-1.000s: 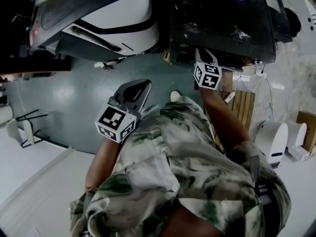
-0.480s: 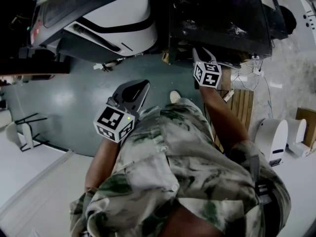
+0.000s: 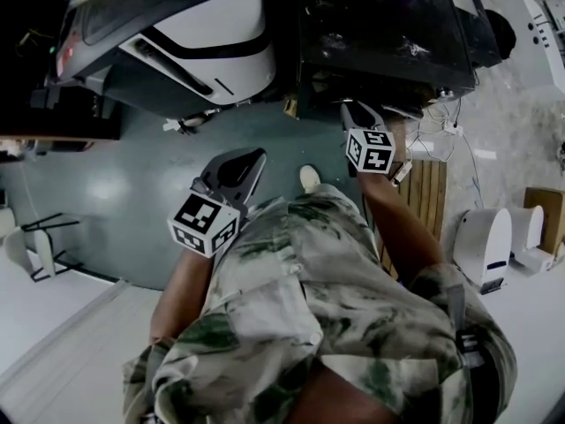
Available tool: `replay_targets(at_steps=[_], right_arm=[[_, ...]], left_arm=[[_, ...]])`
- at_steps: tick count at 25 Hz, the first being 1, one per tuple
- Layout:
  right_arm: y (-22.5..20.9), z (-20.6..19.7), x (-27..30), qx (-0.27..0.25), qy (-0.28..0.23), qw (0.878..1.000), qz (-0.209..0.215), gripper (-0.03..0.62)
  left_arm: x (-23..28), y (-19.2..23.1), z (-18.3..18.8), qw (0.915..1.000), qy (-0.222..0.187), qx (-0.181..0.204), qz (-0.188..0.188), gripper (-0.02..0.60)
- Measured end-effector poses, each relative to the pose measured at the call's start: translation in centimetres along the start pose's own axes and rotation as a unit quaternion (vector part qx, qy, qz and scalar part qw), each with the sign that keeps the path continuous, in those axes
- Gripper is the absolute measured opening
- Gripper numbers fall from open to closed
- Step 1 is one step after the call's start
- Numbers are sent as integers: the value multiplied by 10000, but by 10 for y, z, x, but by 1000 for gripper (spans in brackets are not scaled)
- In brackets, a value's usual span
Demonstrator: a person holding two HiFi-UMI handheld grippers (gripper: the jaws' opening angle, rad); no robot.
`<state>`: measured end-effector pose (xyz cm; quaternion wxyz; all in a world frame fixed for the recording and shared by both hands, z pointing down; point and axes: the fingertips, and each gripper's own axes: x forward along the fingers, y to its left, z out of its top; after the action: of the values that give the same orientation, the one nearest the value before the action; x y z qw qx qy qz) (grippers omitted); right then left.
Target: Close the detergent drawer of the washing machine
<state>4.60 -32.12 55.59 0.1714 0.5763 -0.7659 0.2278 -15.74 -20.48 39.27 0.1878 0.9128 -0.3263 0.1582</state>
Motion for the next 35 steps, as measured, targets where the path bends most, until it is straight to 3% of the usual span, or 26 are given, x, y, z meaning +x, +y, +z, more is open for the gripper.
replay_targets(at_steps=[9,19,25,31,35], right_arm=[[45,-22,-66,29,-18,9998,202,93],[112,-38,-140,-32,-110,9971,755,43],[150,-50,-176,-350,56,9924,1180,35],[170,-61,-197,-909,169,9867,1340,27],[184,-62,-207,-984,197,9832,1527,21]], left_arm=[[-43,-26,-24,9998,-98,9,-155,23],[-88,-46,-62,9996,-170,-66,-197,23],[-109,-48,-82,9995,-207,-167,-157,23],[-121,-45,-93,9993,-244,-263,-87,23],[-127,-49,-100,9994,-231,-262,-88,23]])
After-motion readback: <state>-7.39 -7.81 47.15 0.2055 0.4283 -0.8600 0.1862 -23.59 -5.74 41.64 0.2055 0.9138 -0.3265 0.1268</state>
